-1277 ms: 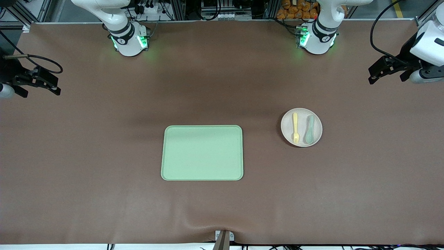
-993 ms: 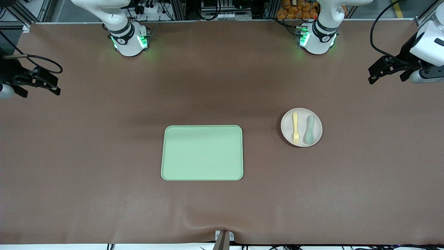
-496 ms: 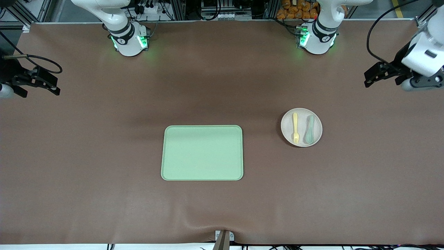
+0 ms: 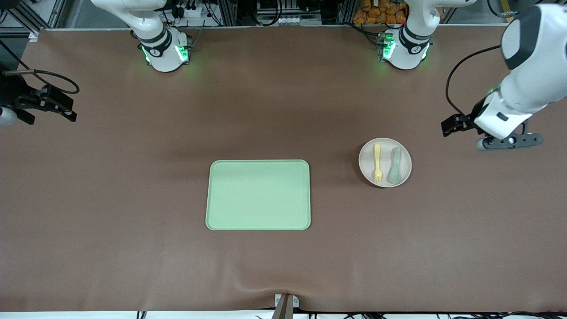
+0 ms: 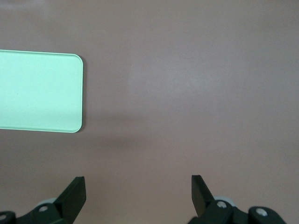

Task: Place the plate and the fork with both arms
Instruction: 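Move the left gripper down to the rim of the white plate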

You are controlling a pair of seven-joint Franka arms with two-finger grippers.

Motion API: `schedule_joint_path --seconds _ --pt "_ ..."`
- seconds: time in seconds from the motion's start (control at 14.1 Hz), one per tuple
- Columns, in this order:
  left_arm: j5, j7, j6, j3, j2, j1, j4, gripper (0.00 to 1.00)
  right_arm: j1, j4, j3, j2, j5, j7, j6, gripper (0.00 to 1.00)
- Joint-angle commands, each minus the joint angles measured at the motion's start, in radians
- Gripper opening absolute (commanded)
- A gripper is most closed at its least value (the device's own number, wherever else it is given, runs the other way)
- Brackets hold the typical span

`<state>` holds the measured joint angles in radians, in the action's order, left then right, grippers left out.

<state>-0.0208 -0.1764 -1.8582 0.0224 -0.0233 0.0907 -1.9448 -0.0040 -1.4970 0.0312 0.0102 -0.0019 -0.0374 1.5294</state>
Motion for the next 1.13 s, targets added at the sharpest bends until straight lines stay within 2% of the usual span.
schedule_joint_path --seconds 0.0,0.21,0.43,0.64,0.85,1.06 --pt "0.015 0.018 -0.166 0.001 -0.027 -0.008 -0.153 1.0 -0.004 0.014 0.001 0.005 0.007 0.007 -0.011 1.0" --pt "0.03 0.018 -0.295 0.002 0.034 -0.029 -0.235 1.0 -0.005 0.012 0.001 0.005 0.007 0.007 -0.012 1.0" --pt "0.126 0.018 -0.367 0.002 0.118 -0.029 -0.244 1.0 -0.005 0.012 0.001 0.005 0.007 0.007 -0.012 1.0" --pt "0.127 0.021 -0.49 0.002 0.203 -0.025 -0.255 1.0 -0.005 0.012 0.001 0.005 0.007 0.007 -0.012 1.0" --pt "0.127 0.055 -0.548 0.002 0.227 -0.032 -0.298 1.0 -0.005 0.012 0.001 0.005 0.007 0.007 -0.012 1.0" --pt "0.127 0.058 -0.608 0.004 0.241 -0.043 -0.333 0.94 -0.005 0.012 0.001 0.005 0.007 0.007 -0.012 1.0"
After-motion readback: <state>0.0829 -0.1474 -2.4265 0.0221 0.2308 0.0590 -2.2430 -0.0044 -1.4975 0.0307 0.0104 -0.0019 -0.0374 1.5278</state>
